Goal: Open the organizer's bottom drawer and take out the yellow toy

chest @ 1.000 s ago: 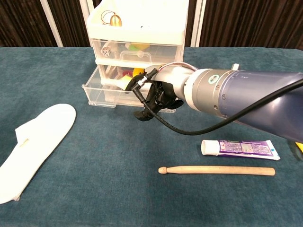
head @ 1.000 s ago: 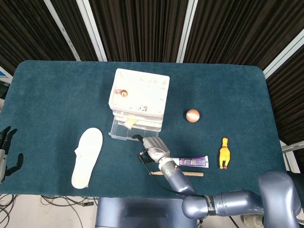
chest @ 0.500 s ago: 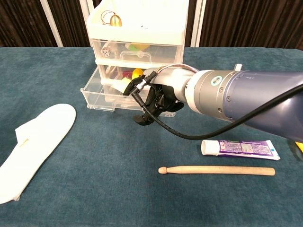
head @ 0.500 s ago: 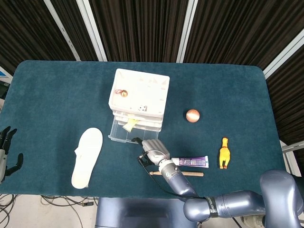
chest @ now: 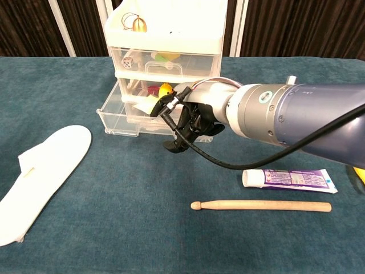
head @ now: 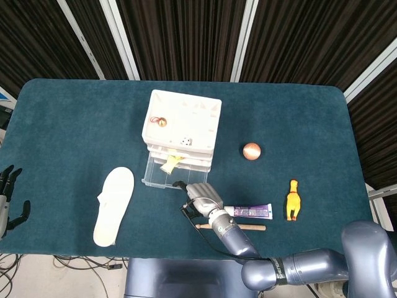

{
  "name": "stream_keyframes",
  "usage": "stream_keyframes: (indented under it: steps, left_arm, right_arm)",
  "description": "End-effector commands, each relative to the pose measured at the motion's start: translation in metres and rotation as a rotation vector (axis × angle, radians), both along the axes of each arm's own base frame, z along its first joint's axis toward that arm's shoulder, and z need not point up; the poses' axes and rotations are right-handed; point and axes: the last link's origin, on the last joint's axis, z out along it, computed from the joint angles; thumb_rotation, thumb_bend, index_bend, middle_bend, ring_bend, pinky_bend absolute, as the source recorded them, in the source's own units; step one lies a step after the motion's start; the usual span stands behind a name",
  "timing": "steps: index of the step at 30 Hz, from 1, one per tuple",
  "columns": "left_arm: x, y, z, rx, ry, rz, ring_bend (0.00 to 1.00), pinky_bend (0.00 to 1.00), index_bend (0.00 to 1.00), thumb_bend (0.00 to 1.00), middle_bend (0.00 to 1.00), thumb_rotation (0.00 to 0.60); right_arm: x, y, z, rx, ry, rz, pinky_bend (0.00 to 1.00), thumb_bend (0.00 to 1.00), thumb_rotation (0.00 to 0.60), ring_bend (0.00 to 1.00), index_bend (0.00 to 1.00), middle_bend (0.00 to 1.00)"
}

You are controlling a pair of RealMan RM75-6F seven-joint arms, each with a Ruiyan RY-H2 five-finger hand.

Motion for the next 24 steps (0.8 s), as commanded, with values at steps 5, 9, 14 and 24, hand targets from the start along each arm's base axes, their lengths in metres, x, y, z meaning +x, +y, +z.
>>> stream_keyframes:
  steps: [5, 9, 14, 24]
  left_arm:
    - [0.0, 0.0001, -0.0001, 0.0, 0.001, 0.0, 0.0, 0.0, 0.06, 0.46, 0.0, 0.6]
    - [-0.0001, 0.0002, 0.0, 0.001, 0.001, 0.001, 0.0, 0.0, 0.06, 0.46, 0.0, 0.6]
    - [0.0, 0.0002, -0.0002, 0.001, 0.001, 0.001, 0.0, 0.0, 0.06, 0.46, 0.0, 0.6]
    - [0.0002, 0.0002, -0.0002, 0.002, 0.001, 0.001, 0.0, 0.0, 0.06, 0.46, 0.0, 0.6]
  right_arm:
    - [-0.0008, 0.0018, 0.0017, 0.004, 0.008, 0.008, 1.0, 0.48, 0.6, 1.0, 0.22, 0.93]
    - [-0.0013, 0.0028, 0.003, 0.003, 0.01, 0.011, 1.0, 0.48, 0.6, 1.0, 0.22, 0.93]
    - [-0.0025, 0.0052, 0.004, 0.008, 0.018, 0.015, 1.0, 0.48, 0.6, 1.0, 0.22, 0.93]
    - [0.0006, 0.0036, 0.0078, -0.013, -0.012, 0.009, 1.0, 0.48, 0.6, 1.0, 0.22, 0.93]
